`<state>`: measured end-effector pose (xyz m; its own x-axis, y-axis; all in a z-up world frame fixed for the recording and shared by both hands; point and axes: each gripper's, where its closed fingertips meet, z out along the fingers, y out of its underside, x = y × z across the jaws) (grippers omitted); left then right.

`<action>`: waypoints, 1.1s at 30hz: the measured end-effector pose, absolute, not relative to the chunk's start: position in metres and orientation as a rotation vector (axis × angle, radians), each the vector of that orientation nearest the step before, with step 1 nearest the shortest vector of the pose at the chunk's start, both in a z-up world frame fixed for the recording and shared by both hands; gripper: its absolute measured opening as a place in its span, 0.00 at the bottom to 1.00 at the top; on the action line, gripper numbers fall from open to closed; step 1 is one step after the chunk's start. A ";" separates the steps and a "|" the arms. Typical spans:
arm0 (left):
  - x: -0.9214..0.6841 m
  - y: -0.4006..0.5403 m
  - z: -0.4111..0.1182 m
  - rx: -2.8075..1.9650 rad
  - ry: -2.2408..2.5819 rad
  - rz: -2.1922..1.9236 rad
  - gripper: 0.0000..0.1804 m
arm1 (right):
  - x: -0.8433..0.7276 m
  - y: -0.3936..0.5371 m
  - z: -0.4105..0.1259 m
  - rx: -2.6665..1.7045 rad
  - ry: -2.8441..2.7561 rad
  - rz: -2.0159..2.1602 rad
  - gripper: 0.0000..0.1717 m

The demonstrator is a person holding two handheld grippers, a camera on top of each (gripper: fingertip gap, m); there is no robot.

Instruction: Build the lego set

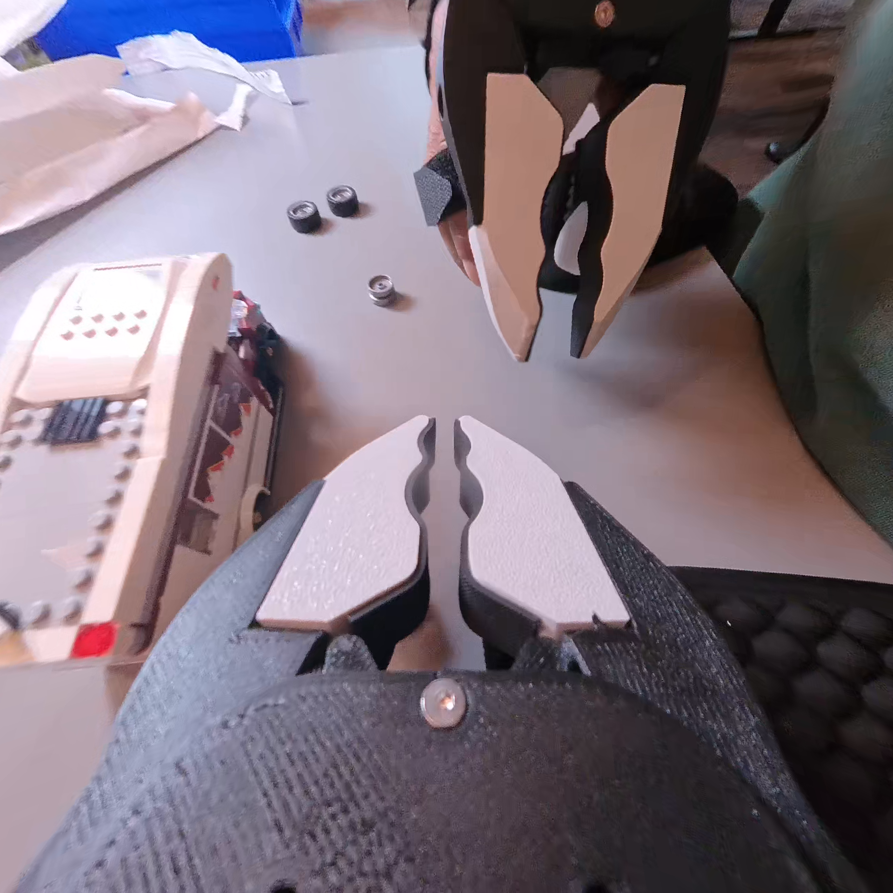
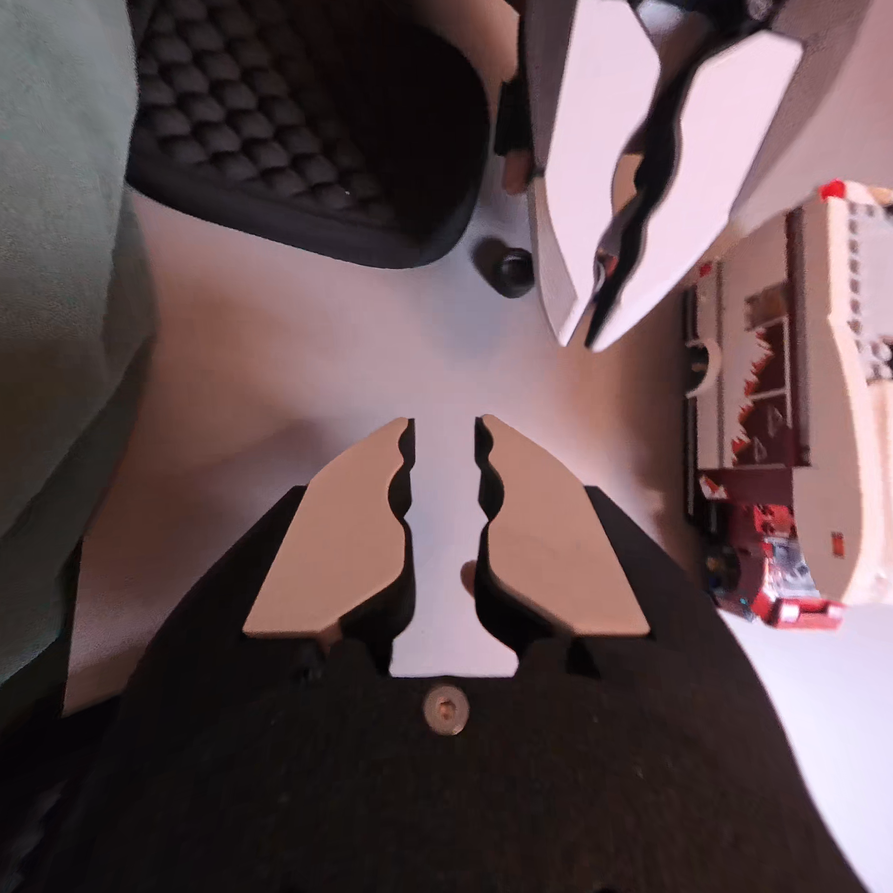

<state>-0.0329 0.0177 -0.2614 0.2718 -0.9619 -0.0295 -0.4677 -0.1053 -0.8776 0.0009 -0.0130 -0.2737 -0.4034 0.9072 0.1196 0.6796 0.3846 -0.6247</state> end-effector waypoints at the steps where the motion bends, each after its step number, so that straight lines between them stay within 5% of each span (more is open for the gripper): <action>1: -0.035 0.019 -0.258 -1.702 1.297 -0.756 0.04 | 0.003 -0.009 -0.272 -1.396 -2.168 0.694 0.15; 8: -0.068 0.046 -0.208 -1.589 0.989 -0.803 0.05 | 0.008 0.013 -0.254 -1.497 -1.916 0.763 0.27; 14: -0.125 0.061 -0.172 -1.508 0.710 -0.746 0.05 | 0.024 0.035 -0.237 -1.540 -1.699 0.823 0.19; 19: -0.130 0.043 -0.198 -1.637 0.851 -0.678 0.10 | 0.036 0.037 -0.235 -1.507 -1.618 0.821 0.00; 25: -0.109 0.007 -0.275 -1.899 1.176 -0.725 0.17 | 0.040 0.035 -0.238 -1.491 -1.571 0.850 0.02; 28: -0.099 -0.001 -0.292 -1.945 1.274 -0.743 0.17 | 0.038 0.031 -0.244 -1.492 -1.568 0.881 0.13; 33: -0.095 -0.002 -0.306 -2.031 1.340 -0.717 0.14 | 0.031 0.021 -0.251 -1.410 -1.602 0.895 0.15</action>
<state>-0.0953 -0.0020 -0.3056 0.3460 -0.9315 0.1122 -0.6100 -0.3142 -0.7274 0.0312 0.0213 -0.2506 -0.0541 0.9919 0.1149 0.4224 0.1270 -0.8975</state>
